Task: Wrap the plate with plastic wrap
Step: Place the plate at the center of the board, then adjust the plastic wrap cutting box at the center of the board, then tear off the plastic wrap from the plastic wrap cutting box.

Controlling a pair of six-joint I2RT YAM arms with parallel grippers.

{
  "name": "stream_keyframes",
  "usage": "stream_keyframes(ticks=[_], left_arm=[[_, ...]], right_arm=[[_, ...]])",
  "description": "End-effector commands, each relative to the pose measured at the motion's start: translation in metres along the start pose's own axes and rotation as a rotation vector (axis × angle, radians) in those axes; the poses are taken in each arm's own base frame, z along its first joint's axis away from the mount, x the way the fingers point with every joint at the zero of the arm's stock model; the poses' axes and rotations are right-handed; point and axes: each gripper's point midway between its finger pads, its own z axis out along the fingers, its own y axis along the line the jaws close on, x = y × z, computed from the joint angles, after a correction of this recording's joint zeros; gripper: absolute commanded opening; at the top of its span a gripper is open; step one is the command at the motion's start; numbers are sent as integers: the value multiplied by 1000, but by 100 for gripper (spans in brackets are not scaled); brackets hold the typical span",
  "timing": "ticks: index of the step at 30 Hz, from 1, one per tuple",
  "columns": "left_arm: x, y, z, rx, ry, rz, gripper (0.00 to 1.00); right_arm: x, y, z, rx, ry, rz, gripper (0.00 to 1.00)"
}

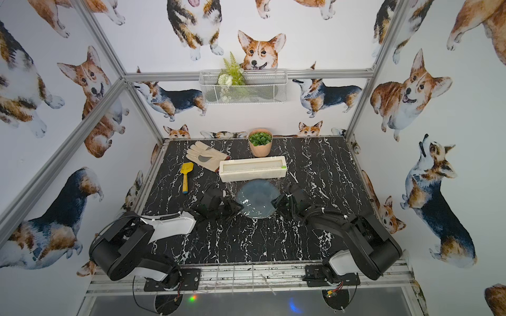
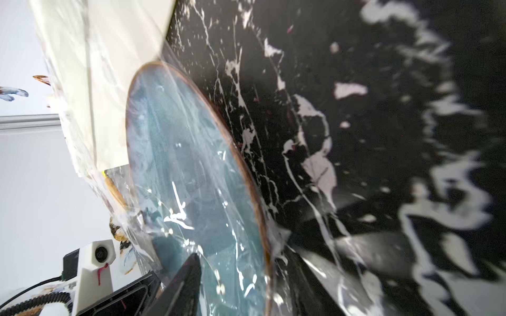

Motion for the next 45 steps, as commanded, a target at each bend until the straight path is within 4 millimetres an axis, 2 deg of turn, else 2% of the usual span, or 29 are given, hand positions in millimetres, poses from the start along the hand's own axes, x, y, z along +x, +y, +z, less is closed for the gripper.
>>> stream_keyframes(ticks=[1,4,6,8,10,12,13,14,17,20,22,26,29,32,36,40,45], left_arm=[[-3,18,-16,-142,-20,76,56],[-20,21,-40,-264,-78,177,58],[-38,13,-54,-292,-103,231,59],[-58,2,-61,-263,-114,234,59],[-81,-6,-64,-180,-116,177,59],[-104,-16,-65,-99,-119,129,60],[-109,-15,-64,-90,-115,116,60],[-125,-31,-66,-53,-125,121,61],[-145,-47,-50,-29,-81,149,62],[-158,-50,-36,-36,-63,161,62],[-171,-43,-24,-61,-51,154,62],[-197,-34,-15,-97,-73,136,61],[-213,-39,-10,-92,-77,139,60],[-218,-48,-13,-79,-78,143,59],[-221,-57,-31,-94,-119,203,59],[-227,-51,-43,-154,-161,242,60],[-243,-40,-33,-189,-172,246,61]], right_arm=[[-5,-28,-23,125,-59,-48,62],[-16,-38,-52,164,-120,-87,62],[-29,-37,-66,137,-146,-88,62],[-51,-34,-77,97,-176,-71,62],[-74,-29,-85,61,-195,-28,62],[-95,-12,-88,-20,-172,14,62],[-105,-1,-89,-60,-156,21,62],[-115,9,-82,-74,-116,26,66],[-129,34,-68,-110,-46,1,67],[-146,52,-51,-136,-5,9,67],[-156,59,-41,-125,10,7,66],[-163,70,-34,-58,14,-59,65],[-163,82,-28,26,-3,-171,65],[-161,85,-25,104,15,-231,65],[-170,78,-22,241,-14,-312,65],[-169,79,-19,318,-13,-375,65],[-168,86,-10,358,-4,-423,65]])
